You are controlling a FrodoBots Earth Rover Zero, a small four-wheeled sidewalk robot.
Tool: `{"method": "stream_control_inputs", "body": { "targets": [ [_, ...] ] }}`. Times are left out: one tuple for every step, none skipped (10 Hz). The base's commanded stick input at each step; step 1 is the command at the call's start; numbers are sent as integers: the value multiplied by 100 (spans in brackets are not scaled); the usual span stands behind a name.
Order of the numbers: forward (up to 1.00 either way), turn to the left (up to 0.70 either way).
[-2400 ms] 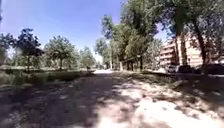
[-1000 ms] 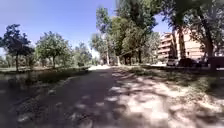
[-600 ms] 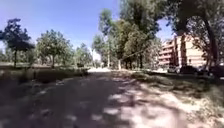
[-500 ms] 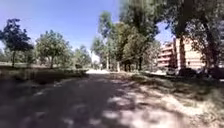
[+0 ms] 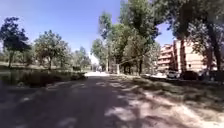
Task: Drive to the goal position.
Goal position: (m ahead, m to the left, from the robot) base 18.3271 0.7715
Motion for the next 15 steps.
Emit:
{"method": "stream_control_inputs", "body": {
  "targets": [
    [85, 0],
    [85, 0],
    [85, 0],
    [85, 0],
    [85, 0],
    [85, 0],
    [85, 0],
    [85, 0],
    [85, 0],
    [85, 0],
    [85, 0],
    [85, 0],
    [85, 0],
    [85, 0],
    [85, 0]
  ]
}}
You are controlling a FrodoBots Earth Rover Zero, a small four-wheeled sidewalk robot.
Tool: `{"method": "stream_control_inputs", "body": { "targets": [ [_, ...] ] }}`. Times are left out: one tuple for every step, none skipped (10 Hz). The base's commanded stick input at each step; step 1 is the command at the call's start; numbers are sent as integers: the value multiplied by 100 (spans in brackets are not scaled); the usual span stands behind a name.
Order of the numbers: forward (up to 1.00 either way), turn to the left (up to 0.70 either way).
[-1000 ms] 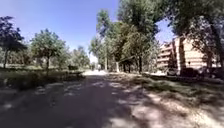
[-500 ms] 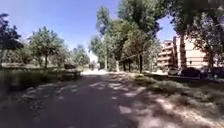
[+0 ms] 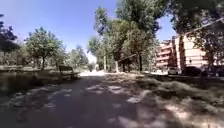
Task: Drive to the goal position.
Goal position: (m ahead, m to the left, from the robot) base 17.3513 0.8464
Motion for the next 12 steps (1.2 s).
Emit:
{"method": "stream_control_inputs", "body": {
  "targets": [
    [85, 0],
    [85, 0],
    [85, 0],
    [85, 0],
    [85, 0],
    [85, 0],
    [85, 6],
    [85, 23],
    [85, 24],
    [85, 8],
    [85, 5],
    [85, 2]
  ]
}}
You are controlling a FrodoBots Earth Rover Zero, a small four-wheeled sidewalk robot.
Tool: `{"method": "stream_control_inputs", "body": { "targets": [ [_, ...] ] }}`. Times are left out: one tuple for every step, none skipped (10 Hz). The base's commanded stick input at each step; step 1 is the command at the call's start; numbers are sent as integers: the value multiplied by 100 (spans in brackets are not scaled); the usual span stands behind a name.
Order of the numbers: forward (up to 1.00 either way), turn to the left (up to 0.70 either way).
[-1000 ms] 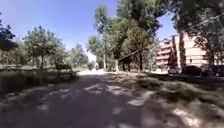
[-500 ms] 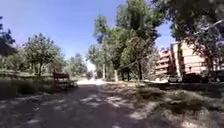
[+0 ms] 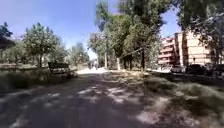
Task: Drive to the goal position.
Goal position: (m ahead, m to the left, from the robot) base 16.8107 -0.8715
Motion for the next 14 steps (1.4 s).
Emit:
{"method": "stream_control_inputs", "body": {
  "targets": [
    [85, 0],
    [85, 0],
    [85, 0],
    [85, 0],
    [85, 0],
    [85, 0],
    [85, 0],
    [85, 0],
    [85, 8],
    [85, 19],
    [85, 31],
    [85, 34],
    [85, 34],
    [85, 23]
  ]
}}
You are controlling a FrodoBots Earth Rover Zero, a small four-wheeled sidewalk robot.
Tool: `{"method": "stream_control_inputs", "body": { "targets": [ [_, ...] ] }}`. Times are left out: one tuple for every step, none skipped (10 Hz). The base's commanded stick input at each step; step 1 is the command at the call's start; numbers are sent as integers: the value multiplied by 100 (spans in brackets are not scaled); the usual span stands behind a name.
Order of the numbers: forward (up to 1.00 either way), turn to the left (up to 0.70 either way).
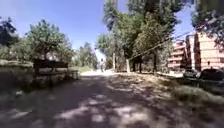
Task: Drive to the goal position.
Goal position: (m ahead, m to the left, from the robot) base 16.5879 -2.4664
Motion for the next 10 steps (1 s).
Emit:
{"method": "stream_control_inputs", "body": {
  "targets": [
    [85, 8],
    [85, 0],
    [85, 0],
    [85, 0],
    [85, 0],
    [85, 0],
    [85, 0],
    [85, 0],
    [85, 0],
    [85, 0]
  ]
}}
